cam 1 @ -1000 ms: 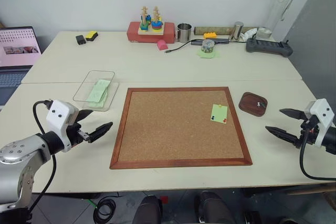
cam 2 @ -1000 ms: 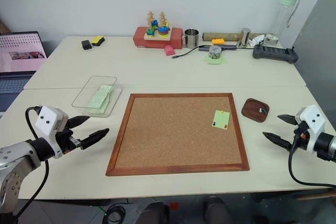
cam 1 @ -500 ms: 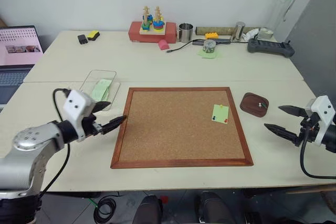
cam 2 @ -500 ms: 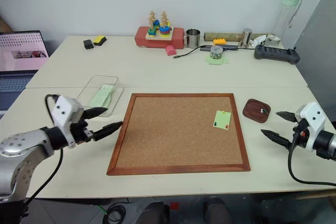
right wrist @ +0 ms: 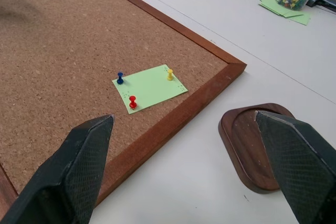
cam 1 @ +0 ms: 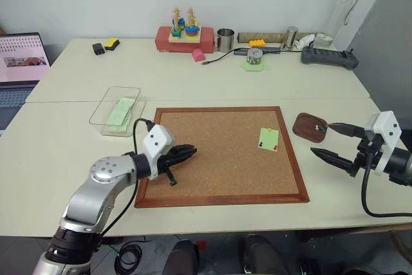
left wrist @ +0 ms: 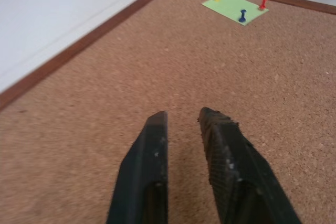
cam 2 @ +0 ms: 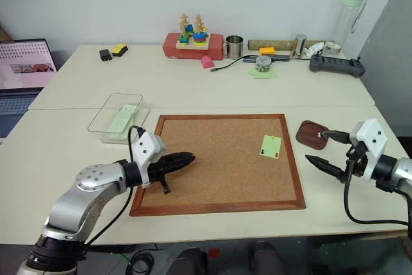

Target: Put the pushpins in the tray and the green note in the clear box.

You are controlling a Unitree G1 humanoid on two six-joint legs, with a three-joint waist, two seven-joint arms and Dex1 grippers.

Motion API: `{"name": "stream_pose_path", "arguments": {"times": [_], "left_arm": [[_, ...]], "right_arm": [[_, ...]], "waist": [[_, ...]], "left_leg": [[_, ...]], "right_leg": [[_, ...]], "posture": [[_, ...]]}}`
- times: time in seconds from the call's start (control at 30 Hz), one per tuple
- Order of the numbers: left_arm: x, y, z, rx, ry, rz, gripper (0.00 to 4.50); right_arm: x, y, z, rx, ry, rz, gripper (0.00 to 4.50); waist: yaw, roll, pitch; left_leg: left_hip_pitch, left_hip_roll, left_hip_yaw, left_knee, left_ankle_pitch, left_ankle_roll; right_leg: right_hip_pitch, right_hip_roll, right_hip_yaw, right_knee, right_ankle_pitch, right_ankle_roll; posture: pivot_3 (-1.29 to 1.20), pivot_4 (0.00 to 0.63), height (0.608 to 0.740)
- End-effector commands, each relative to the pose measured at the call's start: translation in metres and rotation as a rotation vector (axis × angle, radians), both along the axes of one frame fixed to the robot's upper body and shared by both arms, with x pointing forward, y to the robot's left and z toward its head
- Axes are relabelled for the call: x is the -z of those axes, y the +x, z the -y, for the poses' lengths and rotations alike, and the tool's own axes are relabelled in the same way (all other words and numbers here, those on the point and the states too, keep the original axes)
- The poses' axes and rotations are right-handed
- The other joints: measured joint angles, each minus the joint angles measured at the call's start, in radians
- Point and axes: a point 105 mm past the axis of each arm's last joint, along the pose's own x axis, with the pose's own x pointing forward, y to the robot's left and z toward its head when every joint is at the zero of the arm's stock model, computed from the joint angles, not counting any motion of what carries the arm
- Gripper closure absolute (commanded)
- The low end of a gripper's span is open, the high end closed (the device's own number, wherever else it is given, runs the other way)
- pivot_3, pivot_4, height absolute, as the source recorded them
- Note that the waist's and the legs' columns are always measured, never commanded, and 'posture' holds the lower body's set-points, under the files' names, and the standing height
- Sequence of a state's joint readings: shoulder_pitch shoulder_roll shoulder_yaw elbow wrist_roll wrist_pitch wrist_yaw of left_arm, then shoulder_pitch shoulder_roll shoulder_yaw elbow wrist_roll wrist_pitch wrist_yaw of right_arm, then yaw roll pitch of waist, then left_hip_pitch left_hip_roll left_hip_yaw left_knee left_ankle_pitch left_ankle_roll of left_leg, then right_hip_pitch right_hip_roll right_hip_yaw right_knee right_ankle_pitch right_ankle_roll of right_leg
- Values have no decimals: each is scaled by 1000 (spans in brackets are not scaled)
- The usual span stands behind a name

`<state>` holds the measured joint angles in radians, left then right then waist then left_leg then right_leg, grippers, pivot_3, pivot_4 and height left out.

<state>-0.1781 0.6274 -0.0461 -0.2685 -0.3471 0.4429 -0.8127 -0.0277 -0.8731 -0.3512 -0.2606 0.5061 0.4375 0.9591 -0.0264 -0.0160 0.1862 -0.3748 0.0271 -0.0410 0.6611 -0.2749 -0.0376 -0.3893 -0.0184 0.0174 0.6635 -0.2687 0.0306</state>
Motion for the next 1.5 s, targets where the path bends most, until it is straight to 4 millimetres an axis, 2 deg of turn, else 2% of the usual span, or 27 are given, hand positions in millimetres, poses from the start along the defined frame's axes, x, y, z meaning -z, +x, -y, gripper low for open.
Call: {"name": "stream_pose_path", "arguments": {"times": [0.03, 0.13, 0.37, 0.63, 0.77, 0.93, 1.03, 1.5], "left_arm": [[-4, 3, 17, 57, 17, 67, 4491], [2, 5, 25, 79, 27, 67, 4491], [24, 19, 34, 75, -5, 27, 4491], [46, 24, 32, 64, 11, -12, 4491], [47, 25, 32, 62, 8, -10, 4491], [47, 24, 30, 50, 7, -7, 4491], [47, 24, 28, 46, 9, -8, 4500], [46, 24, 24, 35, 21, -7, 4500]], "right_arm": [[-9, 2, -20, -85, 16, 25, 0], [-6, 10, -30, -120, 19, 16, 0], [4, 54, -53, -116, 41, 14, 0], [27, 99, -64, -75, 8, 10, 0], [40, 110, -67, -70, 0, 7, 0], [43, 114, -66, -73, 15, 7, 0], [45, 113, -65, -78, 21, 1, 426], [49, 111, -67, -94, 51, -21, 3319]], "waist": [[1, 0, 0], [-1, 0, 0], [-4, 0, 0], [0, 0, 0], [3, 0, 0], [3, 0, 0], [2, 0, 0], [-1, 0, -1]], "left_leg": [[0, 0, 0, 0, 0, 0], [0, 0, 0, 0, 0, 0], [1, 0, 1, 1, 0, 0], [-1, 0, 0, 1, 0, 0], [0, -1, 0, 1, 0, 0], [0, 0, 0, 1, 0, 0], [1, 0, 0, 1, 0, 0], [1, 0, 0, 1, 0, 0]], "right_leg": [[0, 0, 0, 0, 0, 0], [0, 0, 0, 0, 0, 0], [0, 0, 1, 0, 1, 0], [-1, 0, 0, 0, 4, -4], [-1, 0, 0, 0, 4, -4], [0, 0, 0, 1, 4, -4], [0, 0, 0, 1, 4, -4], [0, 0, 0, 2, 4, -4]], "posture": [[0, 150, 740], [0, 150, 740], [0, 150, 740], [0, 150, 740], [0, 150, 740], [0, 150, 740], [0, 150, 740], [0, 150, 740]]}}
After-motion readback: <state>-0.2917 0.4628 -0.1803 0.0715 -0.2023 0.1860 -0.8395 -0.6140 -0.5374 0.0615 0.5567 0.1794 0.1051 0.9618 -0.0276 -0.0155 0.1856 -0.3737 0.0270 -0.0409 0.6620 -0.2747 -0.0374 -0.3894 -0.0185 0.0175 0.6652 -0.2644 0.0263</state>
